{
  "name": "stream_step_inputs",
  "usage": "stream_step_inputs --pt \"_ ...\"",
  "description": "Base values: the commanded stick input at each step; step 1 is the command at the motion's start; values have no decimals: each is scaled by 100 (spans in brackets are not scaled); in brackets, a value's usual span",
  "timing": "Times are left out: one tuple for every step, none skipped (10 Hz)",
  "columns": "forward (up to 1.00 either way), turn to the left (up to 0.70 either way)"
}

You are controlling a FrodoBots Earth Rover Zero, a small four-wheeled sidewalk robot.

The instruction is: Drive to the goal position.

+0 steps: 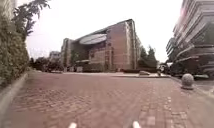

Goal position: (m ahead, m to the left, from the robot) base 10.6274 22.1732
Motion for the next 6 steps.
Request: stream_step_inputs --pt "70 14" --pt "70 14" --pt "70 14" --pt "70 14" --pt "70 8" --pt "70 0"
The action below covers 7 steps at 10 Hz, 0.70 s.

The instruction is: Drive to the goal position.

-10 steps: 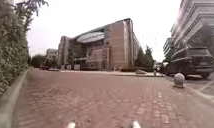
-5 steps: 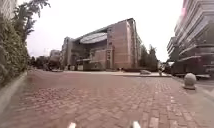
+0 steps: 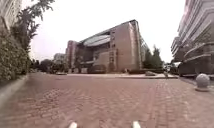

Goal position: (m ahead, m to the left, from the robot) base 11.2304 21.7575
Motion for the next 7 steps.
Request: stream_step_inputs --pt "70 4" --pt "70 14" --pt "70 14" --pt "70 14" --pt "70 14" --pt "70 14" --pt "70 14"
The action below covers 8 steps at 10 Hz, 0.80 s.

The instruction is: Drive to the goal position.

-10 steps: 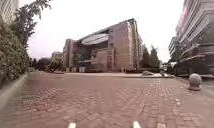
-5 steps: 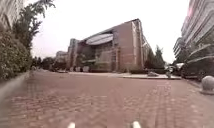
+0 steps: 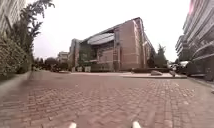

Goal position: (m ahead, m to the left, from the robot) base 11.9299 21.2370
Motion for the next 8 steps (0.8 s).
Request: stream_step_inputs --pt "70 14" --pt "70 14" --pt "70 14" --pt "70 14" --pt "70 14" --pt "70 14" --pt "70 14" --pt "70 14"
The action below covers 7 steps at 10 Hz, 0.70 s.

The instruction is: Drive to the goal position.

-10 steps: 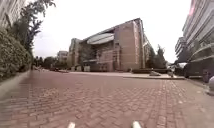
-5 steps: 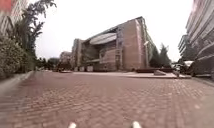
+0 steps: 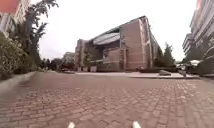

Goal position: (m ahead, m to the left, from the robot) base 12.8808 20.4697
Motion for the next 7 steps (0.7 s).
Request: stream_step_inputs --pt "70 14" --pt "70 14" --pt "70 14" --pt "70 14" --pt "70 14" --pt "70 14" --pt "70 14"
